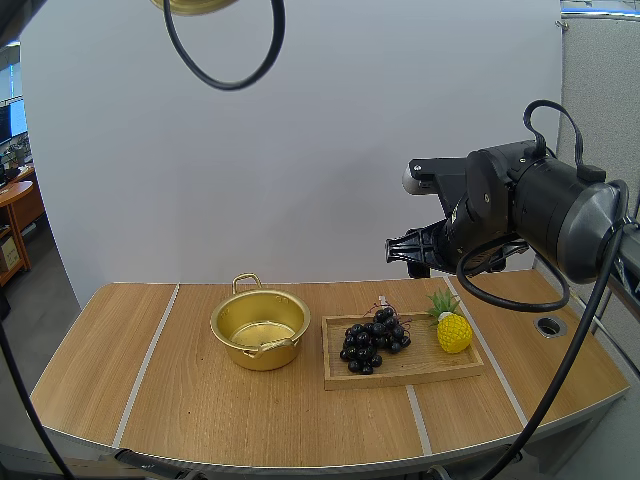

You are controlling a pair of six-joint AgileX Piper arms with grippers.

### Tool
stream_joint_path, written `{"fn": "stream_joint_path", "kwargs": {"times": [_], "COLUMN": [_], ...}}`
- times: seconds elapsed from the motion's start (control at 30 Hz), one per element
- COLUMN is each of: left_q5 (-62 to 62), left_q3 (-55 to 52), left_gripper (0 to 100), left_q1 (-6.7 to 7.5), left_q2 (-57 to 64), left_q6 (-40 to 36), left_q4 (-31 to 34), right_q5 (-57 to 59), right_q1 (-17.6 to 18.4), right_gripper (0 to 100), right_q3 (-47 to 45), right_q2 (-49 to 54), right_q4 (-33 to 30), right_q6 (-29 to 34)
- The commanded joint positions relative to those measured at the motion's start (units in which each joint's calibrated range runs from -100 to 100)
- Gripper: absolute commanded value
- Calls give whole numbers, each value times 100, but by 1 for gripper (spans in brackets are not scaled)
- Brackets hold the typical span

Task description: Open the pot, put the pineapple inside, and close it

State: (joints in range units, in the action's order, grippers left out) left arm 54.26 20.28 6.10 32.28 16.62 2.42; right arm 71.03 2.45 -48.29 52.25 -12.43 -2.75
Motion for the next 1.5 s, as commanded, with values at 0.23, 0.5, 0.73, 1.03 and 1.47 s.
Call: {"fn": "stream_joint_path", "kwargs": {"times": [0.23, 0.5, 0.73, 1.03, 1.47], "left_q5": [-468, -713, -713, -713, -713], "left_q3": [161, 161, 161, 161, 161], "left_gripper": [0, 0, 0, 0, 0], "left_q1": [-6, -6, -6, -6, -6], "left_q2": [20, 20, 20, 20, 20], "left_q6": [-81, -81, -81, -61, -33], "left_q4": [50, 50, 50, 50, 50], "right_q5": [302, 834, 1388, 1164, 959], "right_q1": [1, 1, 1, -431, -1688], "right_gripper": [100, 100, 100, 100, 100], "right_q3": [41, 122, 680, 863, 1011], "right_q2": [25, -235, -790, -1618, -2445], "right_q4": [-1302, -1625, -1754, -1653, 1164], "right_q6": [768, 934, 948, 733, -2004]}}
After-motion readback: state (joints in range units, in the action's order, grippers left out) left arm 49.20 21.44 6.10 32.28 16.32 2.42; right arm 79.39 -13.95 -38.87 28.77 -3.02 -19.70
